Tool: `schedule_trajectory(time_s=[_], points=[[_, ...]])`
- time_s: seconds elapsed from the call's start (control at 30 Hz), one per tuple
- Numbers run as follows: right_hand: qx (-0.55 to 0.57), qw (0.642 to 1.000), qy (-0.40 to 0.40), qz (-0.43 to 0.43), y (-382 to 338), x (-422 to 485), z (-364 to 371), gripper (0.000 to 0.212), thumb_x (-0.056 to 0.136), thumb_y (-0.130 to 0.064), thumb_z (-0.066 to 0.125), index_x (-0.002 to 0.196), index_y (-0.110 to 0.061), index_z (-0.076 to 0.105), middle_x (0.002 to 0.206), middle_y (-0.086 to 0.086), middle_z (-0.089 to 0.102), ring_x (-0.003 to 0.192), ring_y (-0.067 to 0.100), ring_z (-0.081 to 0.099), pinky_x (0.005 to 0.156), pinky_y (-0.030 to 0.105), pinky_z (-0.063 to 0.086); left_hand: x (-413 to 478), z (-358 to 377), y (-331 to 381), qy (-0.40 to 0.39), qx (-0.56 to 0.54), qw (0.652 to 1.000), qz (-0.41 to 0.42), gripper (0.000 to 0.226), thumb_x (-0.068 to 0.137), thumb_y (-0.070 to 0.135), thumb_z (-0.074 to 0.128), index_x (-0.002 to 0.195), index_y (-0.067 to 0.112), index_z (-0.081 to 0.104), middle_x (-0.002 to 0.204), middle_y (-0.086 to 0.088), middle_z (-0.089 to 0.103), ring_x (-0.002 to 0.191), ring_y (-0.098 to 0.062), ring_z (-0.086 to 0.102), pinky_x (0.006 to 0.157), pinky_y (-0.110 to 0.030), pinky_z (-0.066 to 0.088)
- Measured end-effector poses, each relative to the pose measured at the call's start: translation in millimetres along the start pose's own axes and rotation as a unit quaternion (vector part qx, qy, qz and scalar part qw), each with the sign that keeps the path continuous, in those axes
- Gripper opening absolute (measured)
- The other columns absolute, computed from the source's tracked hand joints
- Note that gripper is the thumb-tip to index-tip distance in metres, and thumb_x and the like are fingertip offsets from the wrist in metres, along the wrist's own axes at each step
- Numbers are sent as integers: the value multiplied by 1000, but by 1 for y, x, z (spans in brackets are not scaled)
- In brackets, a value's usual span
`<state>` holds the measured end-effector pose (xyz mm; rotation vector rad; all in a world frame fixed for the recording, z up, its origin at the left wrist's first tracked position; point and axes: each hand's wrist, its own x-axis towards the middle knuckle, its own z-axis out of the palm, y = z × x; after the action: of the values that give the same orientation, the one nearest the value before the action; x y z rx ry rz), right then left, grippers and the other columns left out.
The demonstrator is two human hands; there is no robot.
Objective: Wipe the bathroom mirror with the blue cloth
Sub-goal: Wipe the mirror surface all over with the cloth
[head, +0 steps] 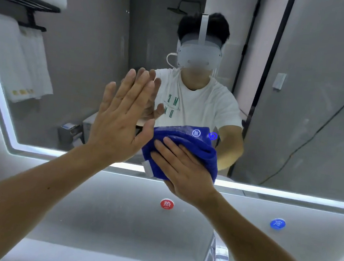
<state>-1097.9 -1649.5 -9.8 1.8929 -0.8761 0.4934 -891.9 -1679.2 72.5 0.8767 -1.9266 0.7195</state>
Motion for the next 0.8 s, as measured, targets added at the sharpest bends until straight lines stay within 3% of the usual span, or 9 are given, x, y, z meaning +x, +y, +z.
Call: schedule_trajectory(time_s=[0.13,0.27,0.4,0.63,0.73,0.8], points=[[-39,999,-13,13,48,-84,-8,63,79,-19,74,138,-10,54,147,11,46,139,29,40,116,40,27,3,-4,16,13,-15,1000,22,63,98,34,36,153,7,26,161,-13,22,151,-30,14,118,-58,15],[-86,993,-31,72,99,-161,-18,64,92,-24,57,151,-15,33,156,8,34,146,27,27,120,42,19,7,-4,26,20,-20,999,35,62,98,34,36,153,8,25,161,-13,23,150,-31,15,117,-59,16],[-31,978,33,202,61,-134,-7,51,89,-24,52,138,-13,47,149,8,40,144,29,29,119,41,18,12,3,37,20,-20,999,40,62,98,34,34,152,6,27,160,-14,25,150,-32,17,117,-58,15],[-52,995,-79,-35,18,-61,-6,57,88,-29,63,142,-17,51,149,5,46,139,26,42,116,40,25,23,9,58,18,-27,998,45,64,96,33,35,154,9,24,162,-12,22,151,-27,13,119,-56,14],[-65,992,-95,-52,55,-86,-23,63,75,-28,77,135,-17,59,144,3,53,133,23,50,112,38,35,31,7,65,17,-29,999,39,64,97,35,32,154,9,23,162,-10,20,151,-26,10,120,-55,12],[-62,995,-70,13,88,-110,-38,73,63,-25,88,130,-13,63,138,8,58,128,27,54,109,40,36,36,4,69,22,-35,998,38,63,98,36,31,154,10,22,162,-9,20,151,-26,10,119,-56,12]])
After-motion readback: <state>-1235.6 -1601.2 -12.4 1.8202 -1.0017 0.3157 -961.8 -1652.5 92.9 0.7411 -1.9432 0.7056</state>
